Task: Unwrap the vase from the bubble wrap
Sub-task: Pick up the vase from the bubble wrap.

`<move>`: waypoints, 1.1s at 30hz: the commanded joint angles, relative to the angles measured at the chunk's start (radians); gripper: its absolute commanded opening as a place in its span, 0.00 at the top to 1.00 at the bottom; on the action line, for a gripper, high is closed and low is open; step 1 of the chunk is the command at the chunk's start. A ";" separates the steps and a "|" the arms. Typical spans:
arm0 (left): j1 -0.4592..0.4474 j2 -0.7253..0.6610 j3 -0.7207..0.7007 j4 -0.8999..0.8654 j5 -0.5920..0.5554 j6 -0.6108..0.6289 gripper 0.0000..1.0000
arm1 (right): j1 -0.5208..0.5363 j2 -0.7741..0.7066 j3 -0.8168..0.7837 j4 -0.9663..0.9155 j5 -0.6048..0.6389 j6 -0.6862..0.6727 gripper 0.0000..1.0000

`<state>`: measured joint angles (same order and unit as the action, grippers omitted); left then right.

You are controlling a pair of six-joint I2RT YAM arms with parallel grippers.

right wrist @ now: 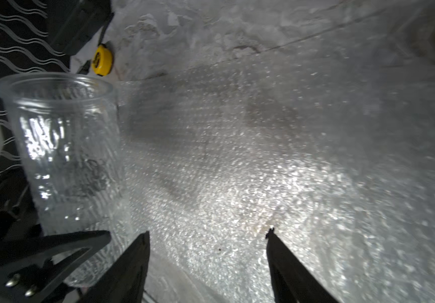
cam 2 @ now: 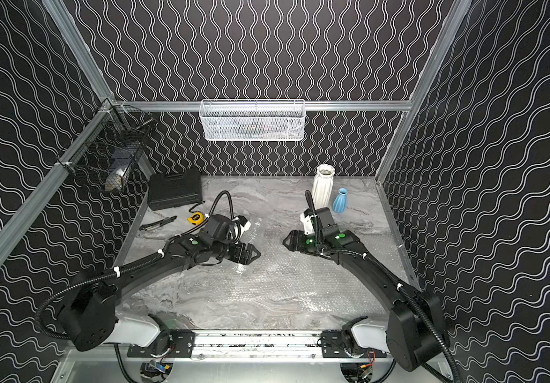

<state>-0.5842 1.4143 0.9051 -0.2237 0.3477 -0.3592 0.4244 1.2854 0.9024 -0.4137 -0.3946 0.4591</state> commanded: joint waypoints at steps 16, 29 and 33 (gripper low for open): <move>-0.058 -0.052 -0.031 0.253 0.233 0.073 0.27 | 0.001 -0.039 -0.068 0.383 -0.420 0.096 0.21; -0.111 -0.036 0.001 0.253 0.255 0.105 0.27 | 0.005 -0.028 -0.071 0.450 -0.520 0.121 0.24; -0.121 -0.032 0.009 0.251 0.259 0.112 0.28 | 0.010 -0.021 -0.068 0.440 -0.524 0.116 0.24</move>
<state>-0.7002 1.3788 0.8993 -0.0441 0.5674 -0.2821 0.4297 1.2602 0.8288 -0.0235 -0.8753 0.5755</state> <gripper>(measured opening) 0.824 0.755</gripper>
